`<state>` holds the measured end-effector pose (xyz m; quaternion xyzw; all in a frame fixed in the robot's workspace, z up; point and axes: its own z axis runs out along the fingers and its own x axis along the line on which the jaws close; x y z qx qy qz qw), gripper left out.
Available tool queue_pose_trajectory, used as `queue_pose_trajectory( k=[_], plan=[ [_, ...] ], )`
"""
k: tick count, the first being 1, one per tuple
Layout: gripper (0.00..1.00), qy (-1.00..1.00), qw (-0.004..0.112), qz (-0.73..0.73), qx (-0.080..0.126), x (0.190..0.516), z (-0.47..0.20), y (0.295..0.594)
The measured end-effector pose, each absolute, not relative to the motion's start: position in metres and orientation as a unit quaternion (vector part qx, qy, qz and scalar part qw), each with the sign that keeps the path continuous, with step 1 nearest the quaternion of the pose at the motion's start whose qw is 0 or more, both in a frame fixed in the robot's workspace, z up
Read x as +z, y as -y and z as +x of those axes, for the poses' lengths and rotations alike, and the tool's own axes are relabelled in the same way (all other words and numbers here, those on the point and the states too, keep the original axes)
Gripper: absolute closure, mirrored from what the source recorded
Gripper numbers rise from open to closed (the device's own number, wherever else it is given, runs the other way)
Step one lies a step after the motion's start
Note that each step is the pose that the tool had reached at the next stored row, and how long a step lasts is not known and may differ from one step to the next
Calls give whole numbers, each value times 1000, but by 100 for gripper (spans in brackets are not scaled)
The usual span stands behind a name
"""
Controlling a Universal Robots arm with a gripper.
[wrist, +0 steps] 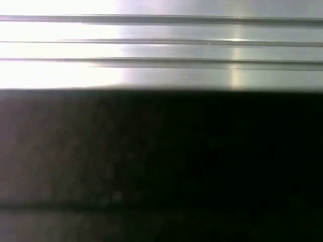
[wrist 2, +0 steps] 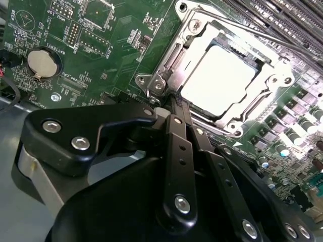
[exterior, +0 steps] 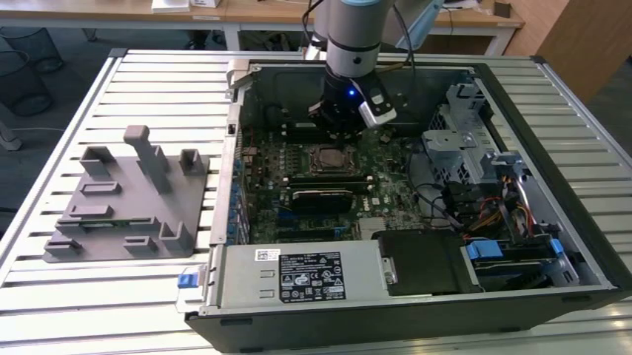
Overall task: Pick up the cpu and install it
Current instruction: 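Install the first cpu locking lever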
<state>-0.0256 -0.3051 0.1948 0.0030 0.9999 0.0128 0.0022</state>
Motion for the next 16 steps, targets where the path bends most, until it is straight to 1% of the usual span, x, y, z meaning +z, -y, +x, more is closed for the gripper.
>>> queue_pose_trajectory(
  k=[5,10,16],
  plan=[
    [89,-1000,2,3,30,194,-25,305],
    [89,-999,2,3,32,197,-25,304],
    [89,-999,1,3,32,208,-25,305]
  ],
)
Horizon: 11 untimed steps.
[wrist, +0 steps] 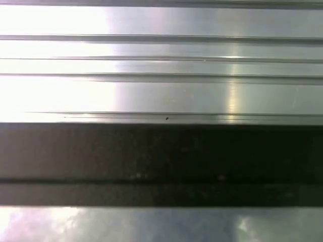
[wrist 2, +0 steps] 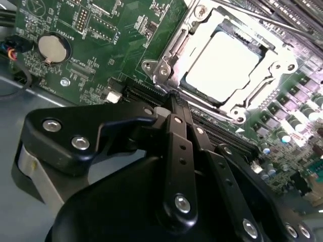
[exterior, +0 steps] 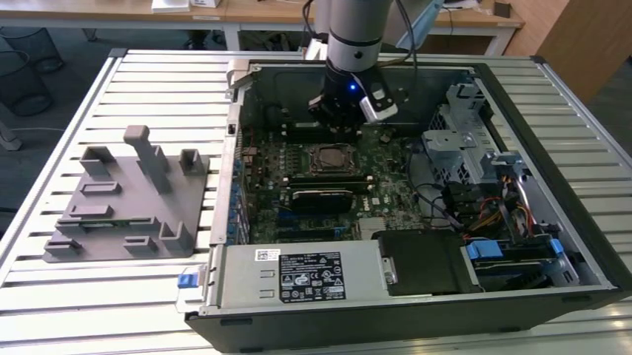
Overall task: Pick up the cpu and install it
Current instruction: 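Install the first cpu locking lever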
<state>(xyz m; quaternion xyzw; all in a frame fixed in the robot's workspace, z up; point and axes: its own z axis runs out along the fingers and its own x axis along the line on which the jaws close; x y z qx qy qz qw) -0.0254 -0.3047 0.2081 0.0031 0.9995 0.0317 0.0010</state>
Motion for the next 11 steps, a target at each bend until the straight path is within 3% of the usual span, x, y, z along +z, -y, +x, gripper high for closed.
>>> queue_pose_trajectory(
  k=[11],
  plan=[
    [89,-999,1,3,32,208,-25,308]
  ],
)
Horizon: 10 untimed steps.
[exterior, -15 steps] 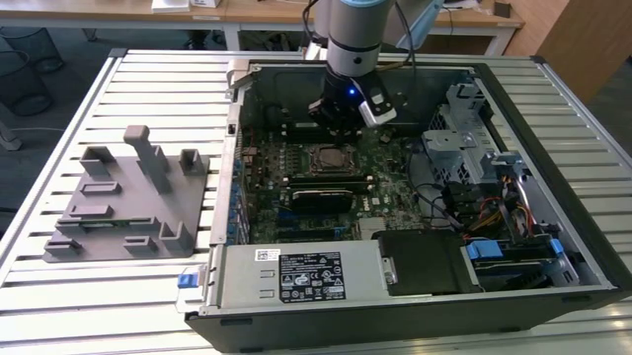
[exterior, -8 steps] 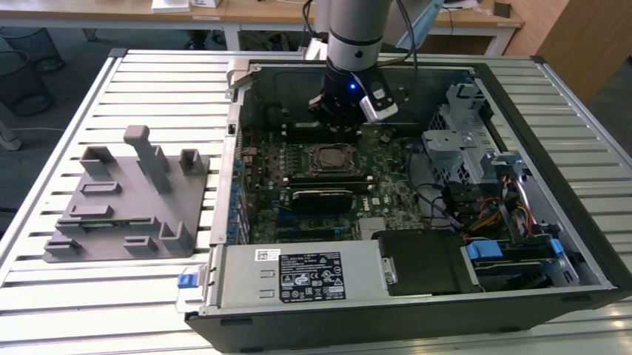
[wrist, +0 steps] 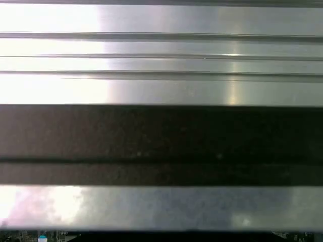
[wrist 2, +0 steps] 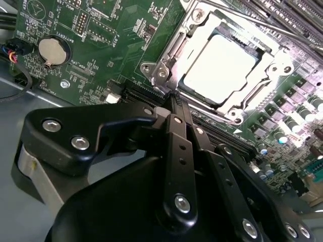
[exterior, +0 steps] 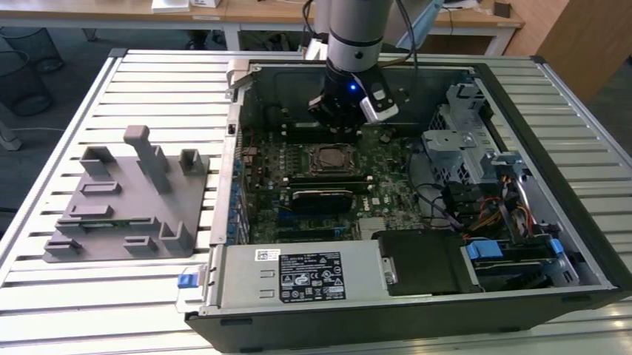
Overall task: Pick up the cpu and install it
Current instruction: 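Install the first cpu locking lever, then install the second cpu locking lever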
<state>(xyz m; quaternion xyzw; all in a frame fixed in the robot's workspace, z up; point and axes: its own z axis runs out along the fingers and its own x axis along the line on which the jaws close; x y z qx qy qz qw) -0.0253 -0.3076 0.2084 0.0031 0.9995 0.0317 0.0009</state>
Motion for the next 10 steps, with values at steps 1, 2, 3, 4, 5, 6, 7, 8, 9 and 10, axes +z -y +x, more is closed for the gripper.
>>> queue_pose_trajectory(
  k=[1,2,3,4,5,6,7,8,9,10],
  plan=[
    [89,-999,1,3,32,208,-25,308],
    [89,-999,1,3,32,208,-25,308],
    [89,-999,1,3,32,208,-25,309],
    [89,-999,1,3,32,208,-25,309],
    [89,-999,1,3,32,208,-25,309],
    [89,-999,1,3,32,208,-25,309],
    [89,-999,1,3,32,208,-25,309],
    [89,-999,1,3,32,208,-25,310],
    [89,-999,1,3,32,208,-25,310],
    [89,-999,1,3,32,208,-25,311]
  ],
)
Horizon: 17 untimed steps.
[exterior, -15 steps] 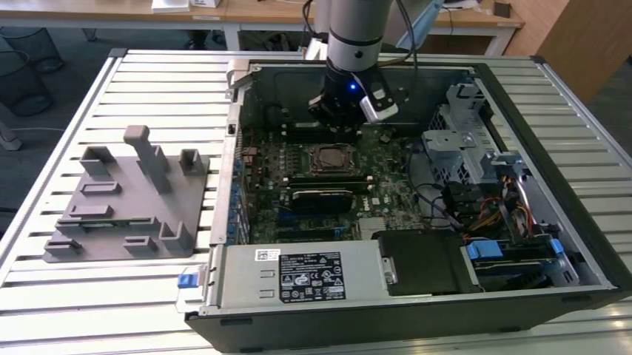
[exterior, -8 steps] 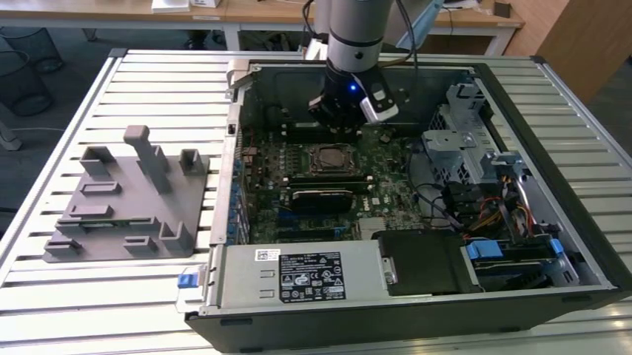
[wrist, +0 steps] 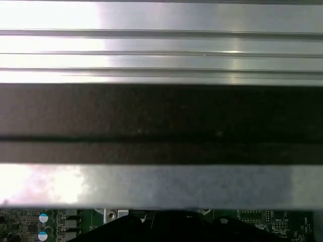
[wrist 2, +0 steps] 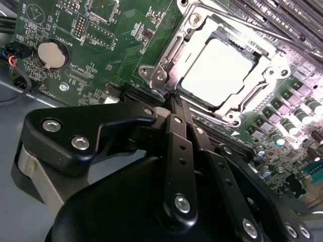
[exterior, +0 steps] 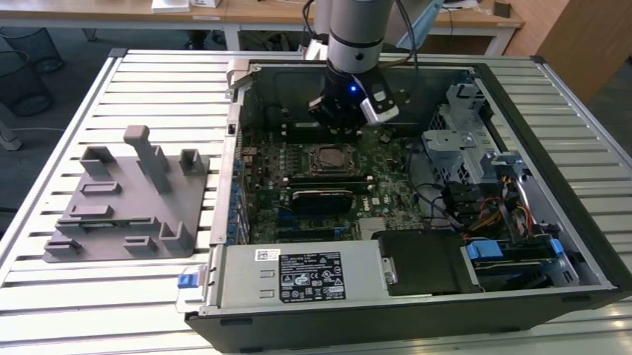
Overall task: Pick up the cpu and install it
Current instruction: 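Install the second cpu locking lever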
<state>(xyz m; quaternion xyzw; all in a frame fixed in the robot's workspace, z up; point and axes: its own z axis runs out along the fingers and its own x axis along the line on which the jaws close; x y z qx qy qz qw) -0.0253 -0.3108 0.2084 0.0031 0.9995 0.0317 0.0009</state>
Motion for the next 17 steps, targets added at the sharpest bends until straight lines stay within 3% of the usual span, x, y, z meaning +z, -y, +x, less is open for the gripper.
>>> queue_pose_trajectory(
  k=[17],
  plan=[
    [89,-999,1,3,32,208,-25,327]
  ],
)
